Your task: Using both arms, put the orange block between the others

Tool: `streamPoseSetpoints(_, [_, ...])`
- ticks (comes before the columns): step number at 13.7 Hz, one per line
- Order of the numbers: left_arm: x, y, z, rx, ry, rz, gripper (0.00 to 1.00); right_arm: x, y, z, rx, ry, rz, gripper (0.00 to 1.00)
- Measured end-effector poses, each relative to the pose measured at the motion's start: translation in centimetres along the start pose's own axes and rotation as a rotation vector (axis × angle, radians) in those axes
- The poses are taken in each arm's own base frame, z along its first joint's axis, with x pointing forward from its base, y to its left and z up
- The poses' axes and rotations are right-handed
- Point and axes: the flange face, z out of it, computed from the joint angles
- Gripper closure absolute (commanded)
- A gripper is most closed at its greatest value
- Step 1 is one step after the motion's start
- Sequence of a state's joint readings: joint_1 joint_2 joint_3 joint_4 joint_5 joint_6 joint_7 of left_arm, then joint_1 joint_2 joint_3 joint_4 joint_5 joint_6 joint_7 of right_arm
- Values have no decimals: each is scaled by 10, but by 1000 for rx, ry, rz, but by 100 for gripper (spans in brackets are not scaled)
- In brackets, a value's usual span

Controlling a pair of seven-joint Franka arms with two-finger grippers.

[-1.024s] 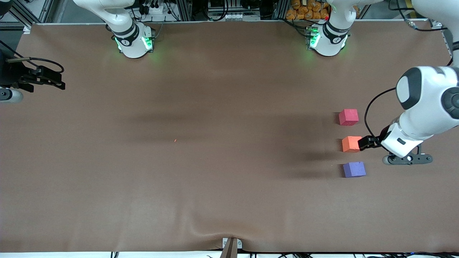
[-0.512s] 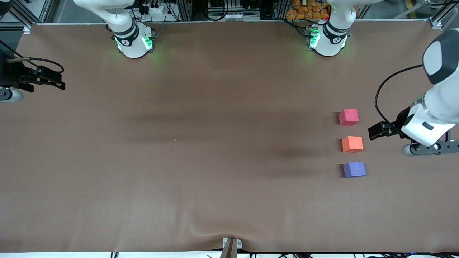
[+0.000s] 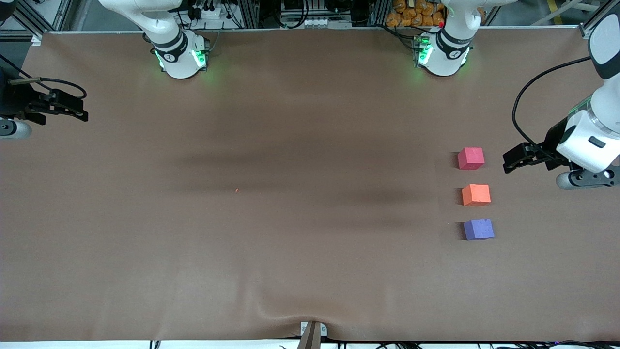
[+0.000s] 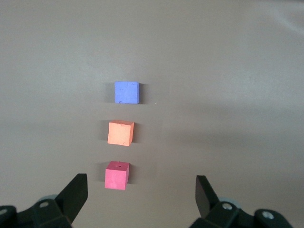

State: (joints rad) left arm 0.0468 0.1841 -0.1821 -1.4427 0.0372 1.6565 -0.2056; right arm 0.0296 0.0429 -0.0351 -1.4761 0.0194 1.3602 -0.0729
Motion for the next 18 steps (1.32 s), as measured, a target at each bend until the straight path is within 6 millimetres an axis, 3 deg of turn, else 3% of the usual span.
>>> streamPoseSetpoints(5, [-6, -2, -9, 3, -1, -3, 0, 0, 0, 0, 0, 0, 0, 0])
streamPoseSetpoints(11, [-52, 6, -46, 23, -14, 15, 0, 0, 0, 0, 0, 0, 0, 0])
streamPoseSetpoints(14, [-69, 9, -41, 5, -10, 16, 0, 0, 0, 0, 0, 0, 1, 0])
streamPoseSetpoints(18, [-63, 4, -30, 2, -5, 6, 0, 0, 0, 0, 0, 1, 1, 0])
